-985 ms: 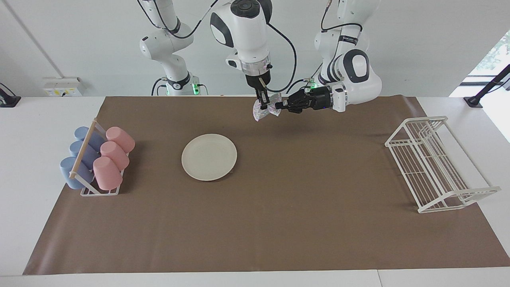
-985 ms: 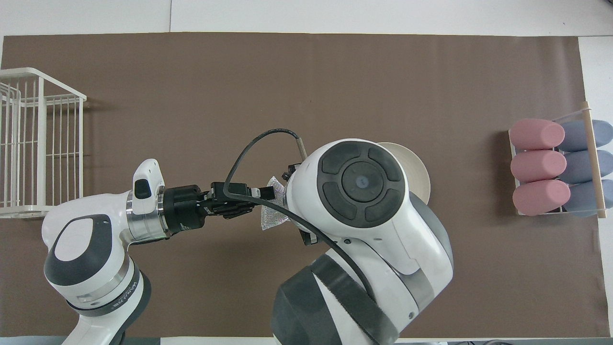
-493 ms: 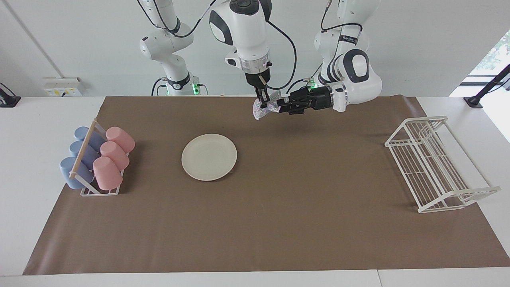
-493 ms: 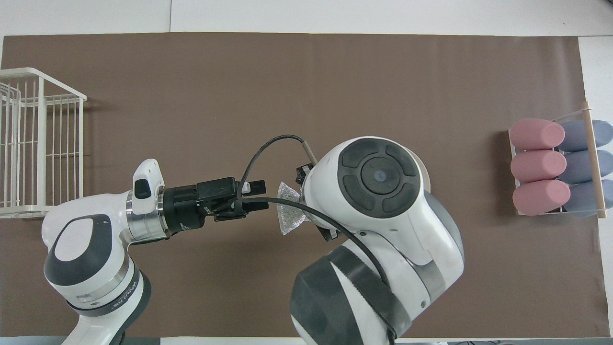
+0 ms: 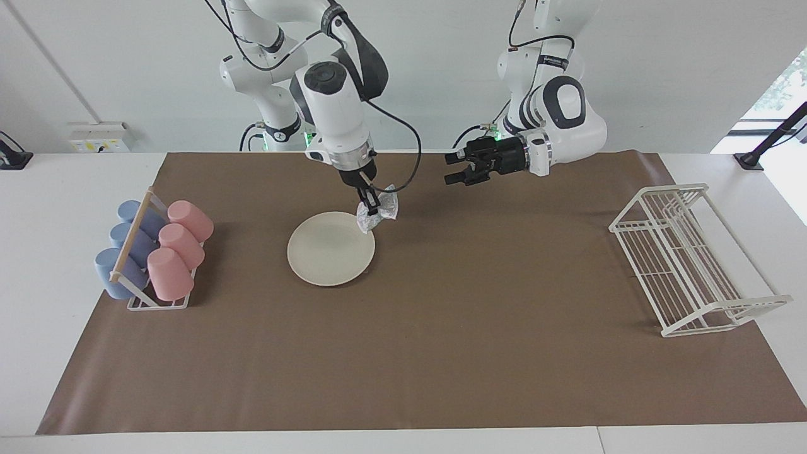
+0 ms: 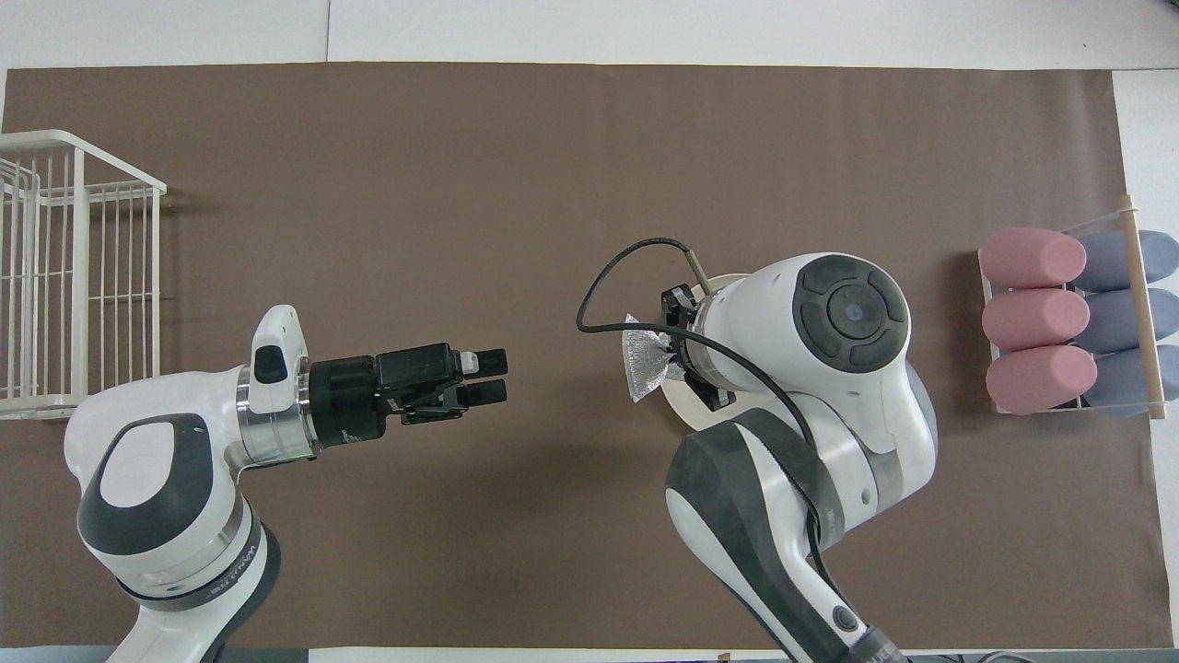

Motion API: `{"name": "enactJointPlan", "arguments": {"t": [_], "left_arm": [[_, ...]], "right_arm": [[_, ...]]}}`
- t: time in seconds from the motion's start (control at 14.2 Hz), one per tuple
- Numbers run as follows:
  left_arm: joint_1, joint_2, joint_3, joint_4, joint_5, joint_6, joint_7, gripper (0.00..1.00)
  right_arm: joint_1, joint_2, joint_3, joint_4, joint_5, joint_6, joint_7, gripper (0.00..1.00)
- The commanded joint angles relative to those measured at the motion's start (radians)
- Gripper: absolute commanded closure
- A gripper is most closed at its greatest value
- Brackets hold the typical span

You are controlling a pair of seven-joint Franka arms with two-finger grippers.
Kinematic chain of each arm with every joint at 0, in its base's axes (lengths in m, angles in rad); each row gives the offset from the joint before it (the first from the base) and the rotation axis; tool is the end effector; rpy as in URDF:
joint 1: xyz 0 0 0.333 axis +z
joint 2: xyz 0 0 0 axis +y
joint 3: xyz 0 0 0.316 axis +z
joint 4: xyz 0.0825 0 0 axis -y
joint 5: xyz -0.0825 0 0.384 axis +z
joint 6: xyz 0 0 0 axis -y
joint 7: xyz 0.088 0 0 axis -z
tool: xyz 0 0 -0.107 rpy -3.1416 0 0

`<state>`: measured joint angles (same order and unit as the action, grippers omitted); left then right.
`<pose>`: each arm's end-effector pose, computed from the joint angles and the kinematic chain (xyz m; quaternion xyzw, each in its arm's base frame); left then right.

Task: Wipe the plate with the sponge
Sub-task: 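Lower the white plate onto the table with the right gripper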

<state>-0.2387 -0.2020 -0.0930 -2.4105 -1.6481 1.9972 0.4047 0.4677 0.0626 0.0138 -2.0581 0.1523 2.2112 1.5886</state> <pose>0.4319 -0.2140 0.4250 0.7699 0.1037 -0.0450 0.6281 0.5030 0.2684 0.4146 -0.8249 0.5599 0.0315 0.0711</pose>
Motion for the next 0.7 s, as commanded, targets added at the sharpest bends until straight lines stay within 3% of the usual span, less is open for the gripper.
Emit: {"name": "enactJointPlan", "arguments": {"t": [0.0, 0.42, 0.63], "left_arm": [[0.004, -0.043, 0.007, 0.024, 0.169, 0.049, -0.127, 0.00], [0.073, -0.074, 0.009, 0.114, 0.637, 0.026, -0.363, 0.00], [0.087, -0.071, 0.009, 0.148, 0.728, 0.006, -0.383, 0.00]], "right_arm": [[-0.009, -0.033, 0.009, -0.155, 0.001, 0.145, -0.042, 1.00], [-0.104, -0.052, 0.011, -0.278, 0.001, 0.212, -0.169, 1.00], [-0.121, -0.041, 0.012, -0.295, 0.003, 0.228, -0.188, 1.00]]}}
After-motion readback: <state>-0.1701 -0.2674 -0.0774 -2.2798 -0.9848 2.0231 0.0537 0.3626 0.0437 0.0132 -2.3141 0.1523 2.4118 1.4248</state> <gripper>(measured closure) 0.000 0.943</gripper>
